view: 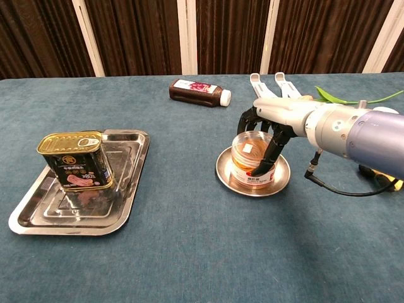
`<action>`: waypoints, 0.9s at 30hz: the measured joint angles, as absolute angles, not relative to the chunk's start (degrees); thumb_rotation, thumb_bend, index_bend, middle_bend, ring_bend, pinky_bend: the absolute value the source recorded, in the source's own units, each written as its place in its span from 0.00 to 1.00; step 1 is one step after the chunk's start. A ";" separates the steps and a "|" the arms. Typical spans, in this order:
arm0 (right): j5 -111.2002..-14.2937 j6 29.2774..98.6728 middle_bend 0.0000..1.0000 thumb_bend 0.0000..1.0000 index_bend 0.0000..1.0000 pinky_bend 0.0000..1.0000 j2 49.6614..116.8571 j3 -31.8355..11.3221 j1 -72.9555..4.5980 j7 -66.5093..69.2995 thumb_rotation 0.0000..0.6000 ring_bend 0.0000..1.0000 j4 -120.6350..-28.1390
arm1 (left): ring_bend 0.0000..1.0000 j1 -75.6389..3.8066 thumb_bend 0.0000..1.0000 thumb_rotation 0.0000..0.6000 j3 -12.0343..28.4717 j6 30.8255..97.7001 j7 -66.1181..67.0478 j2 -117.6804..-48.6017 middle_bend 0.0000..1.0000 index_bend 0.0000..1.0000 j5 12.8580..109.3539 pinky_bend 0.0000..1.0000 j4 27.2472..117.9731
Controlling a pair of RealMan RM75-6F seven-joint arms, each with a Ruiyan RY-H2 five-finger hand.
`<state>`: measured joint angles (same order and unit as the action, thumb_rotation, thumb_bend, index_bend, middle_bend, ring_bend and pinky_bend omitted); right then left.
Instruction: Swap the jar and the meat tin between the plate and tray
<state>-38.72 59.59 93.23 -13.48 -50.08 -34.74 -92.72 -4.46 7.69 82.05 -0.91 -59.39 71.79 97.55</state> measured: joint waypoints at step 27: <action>-30.05 54.78 0.37 0.00 0.47 0.02 103.47 -21.31 -63.28 -38.62 1.00 0.43 -79.94 | 0.00 -7.34 0.10 1.00 9.43 77.61 2.39 -61.81 0.00 0.17 66.86 0.11 92.98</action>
